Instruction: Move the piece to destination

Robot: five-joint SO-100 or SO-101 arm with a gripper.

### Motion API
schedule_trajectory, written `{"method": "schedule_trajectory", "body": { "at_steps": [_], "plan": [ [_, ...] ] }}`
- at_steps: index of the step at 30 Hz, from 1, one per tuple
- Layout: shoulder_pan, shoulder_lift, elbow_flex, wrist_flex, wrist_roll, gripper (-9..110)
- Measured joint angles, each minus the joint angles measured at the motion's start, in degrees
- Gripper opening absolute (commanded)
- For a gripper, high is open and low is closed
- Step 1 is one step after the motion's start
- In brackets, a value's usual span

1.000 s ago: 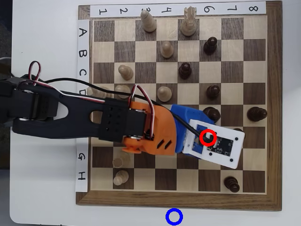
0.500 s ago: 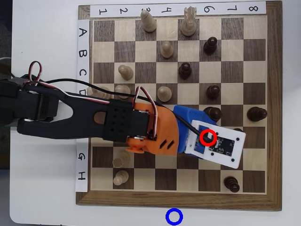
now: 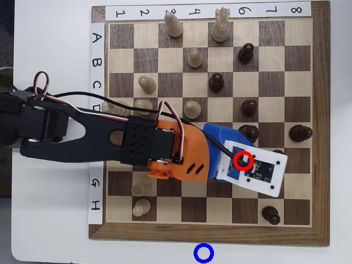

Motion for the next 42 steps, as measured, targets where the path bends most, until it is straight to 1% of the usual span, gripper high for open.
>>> {"method": "schedule_trajectory", "body": {
  "at_steps": [24,27,32,42],
  "plan": [
    [2.02,-1.05,1.14,-1.41,0.0,14],
    [2.02,-1.05,1.14,-1.41,0.0,11],
    [2.02,-1.05,1.14,-1.41,0.0,0],
    [2.02,-1.05,1.14,-1.41,0.0,0]
  ]
}}
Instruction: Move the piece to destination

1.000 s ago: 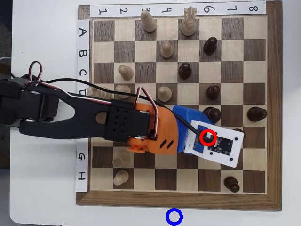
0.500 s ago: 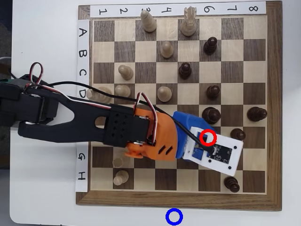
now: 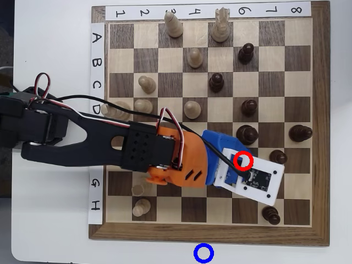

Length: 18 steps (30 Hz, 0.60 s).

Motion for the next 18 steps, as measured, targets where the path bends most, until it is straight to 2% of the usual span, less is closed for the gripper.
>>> {"method": "schedule_trajectory", "body": {
  "at_steps": [18],
  "plan": [
    [0.44,0.0,0.18,-3.08,0.0,0]
  ]
}}
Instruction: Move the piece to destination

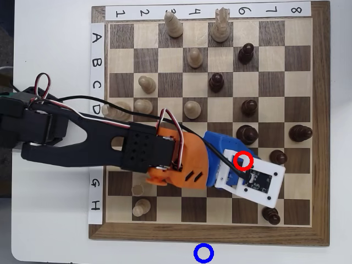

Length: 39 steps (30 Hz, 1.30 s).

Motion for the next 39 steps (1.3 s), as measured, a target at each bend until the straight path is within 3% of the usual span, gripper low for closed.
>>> {"method": "schedule_trajectory", "body": {
  "at_steps": [15,39],
  "plan": [
    [2.46,1.23,0.88,0.0,0.0,0],
    [6.77,18.19,1.58,3.43,0.0,0]
  ]
}}
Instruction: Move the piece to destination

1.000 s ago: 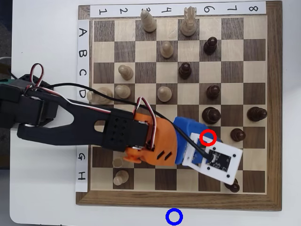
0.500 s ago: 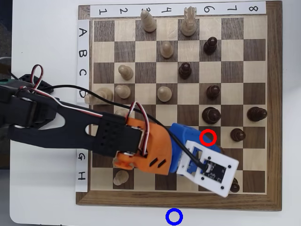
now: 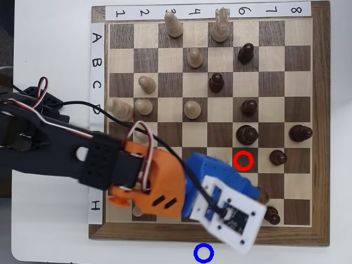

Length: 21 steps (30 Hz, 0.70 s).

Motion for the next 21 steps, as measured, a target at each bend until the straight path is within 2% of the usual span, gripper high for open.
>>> {"method": "schedule_trajectory", "body": {
  "at_steps": [11,21],
  "plan": [
    [3.08,8.0,0.0,5.45,0.0,0],
    [6.24,8.61,1.58,6.15,-0.79,0]
  ]
}}
